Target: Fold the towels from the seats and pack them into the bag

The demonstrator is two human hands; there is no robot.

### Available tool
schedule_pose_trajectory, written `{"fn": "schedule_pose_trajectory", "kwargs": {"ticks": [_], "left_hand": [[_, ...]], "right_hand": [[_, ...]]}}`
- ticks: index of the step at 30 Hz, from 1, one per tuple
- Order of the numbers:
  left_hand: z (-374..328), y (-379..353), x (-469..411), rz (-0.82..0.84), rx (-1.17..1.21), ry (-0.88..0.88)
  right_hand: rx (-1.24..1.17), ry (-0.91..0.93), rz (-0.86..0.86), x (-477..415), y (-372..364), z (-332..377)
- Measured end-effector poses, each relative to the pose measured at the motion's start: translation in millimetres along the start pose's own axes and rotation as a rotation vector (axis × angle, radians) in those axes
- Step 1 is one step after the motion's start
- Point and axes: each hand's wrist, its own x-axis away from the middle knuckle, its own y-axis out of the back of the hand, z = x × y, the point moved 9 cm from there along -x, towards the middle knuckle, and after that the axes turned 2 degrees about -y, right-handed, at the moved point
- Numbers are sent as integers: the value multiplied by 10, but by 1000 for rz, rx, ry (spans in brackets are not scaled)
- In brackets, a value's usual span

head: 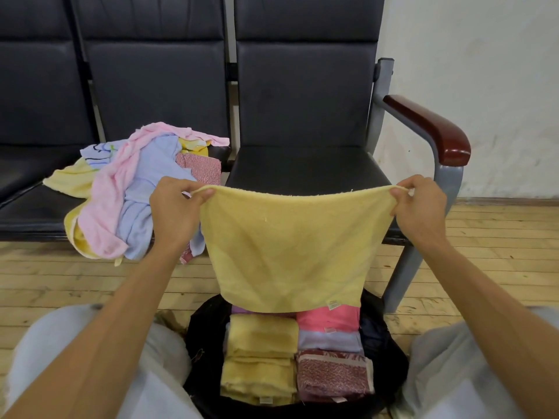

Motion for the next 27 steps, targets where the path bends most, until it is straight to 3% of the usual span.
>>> {"fn": "schedule_pose_trajectory", "kwargs": {"ticks": [4,12,23,27], "left_hand": [[-11,-84,-33,76,128,88],[-121,-617,-492,252,445,336],[141,-1541,-1211,249,385,257],[77,-1669,-1451,185,187,40]], "right_hand": [[-52,-59,82,-50,-67,-49],[-110,28,33,-551,-240,80],[-18,-112,-8,-1294,-1033,-205],[-124,-63,12,-1587,-1256,-147]]}}
